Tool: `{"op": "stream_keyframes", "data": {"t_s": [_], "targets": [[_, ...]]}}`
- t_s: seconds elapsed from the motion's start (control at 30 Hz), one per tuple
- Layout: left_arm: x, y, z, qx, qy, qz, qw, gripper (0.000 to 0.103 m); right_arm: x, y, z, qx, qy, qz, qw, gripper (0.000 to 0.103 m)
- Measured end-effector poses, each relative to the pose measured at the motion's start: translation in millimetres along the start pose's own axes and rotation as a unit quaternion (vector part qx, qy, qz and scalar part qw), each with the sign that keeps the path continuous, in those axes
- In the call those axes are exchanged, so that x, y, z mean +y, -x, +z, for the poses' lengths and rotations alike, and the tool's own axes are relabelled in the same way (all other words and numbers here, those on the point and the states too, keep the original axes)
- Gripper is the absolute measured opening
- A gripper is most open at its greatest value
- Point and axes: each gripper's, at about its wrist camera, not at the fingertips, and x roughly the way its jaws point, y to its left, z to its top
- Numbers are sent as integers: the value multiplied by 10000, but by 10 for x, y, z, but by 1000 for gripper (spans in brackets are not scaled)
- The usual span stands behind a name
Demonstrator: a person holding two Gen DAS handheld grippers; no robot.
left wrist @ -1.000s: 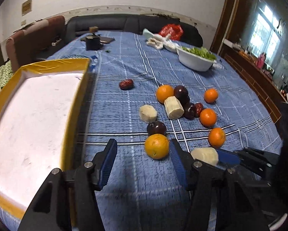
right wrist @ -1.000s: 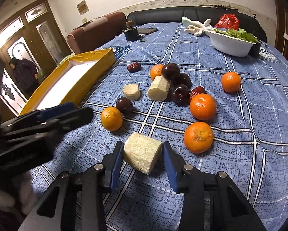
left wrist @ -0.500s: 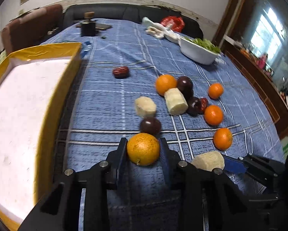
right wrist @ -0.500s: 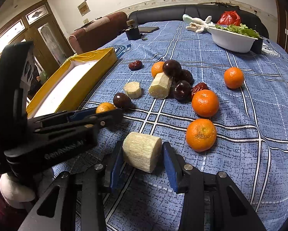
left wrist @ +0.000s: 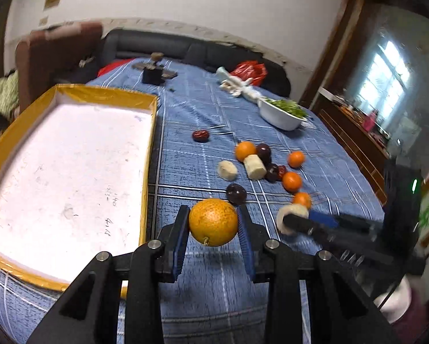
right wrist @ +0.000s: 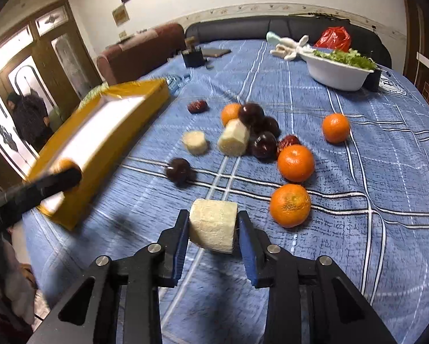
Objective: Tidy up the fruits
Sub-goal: 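Carry the orange and white chunk into the yellow tray and open both grippers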
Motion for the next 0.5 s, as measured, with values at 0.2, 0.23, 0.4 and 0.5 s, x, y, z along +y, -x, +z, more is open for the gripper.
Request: {"op": "stream_keyframes", "data": {"t_s": [0.2, 0.23, 0.4, 0.5], "targets": [[44, 105, -30, -55, 11, -36, 10000, 32, 194, 231, 126, -242, 42, 58, 9997, 36], [79, 144, -13, -86, 37, 36, 10000, 32, 242, 253, 149, -237, 77, 121, 9996, 36], [498, 433, 130, -339, 458, 837, 9949, 32, 557, 270, 247, -225, 361, 438, 9981, 36], [790, 553, 160, -472, 641, 1515, 9853, 32, 872, 157, 352, -119, 546, 824, 9950, 36]]}}
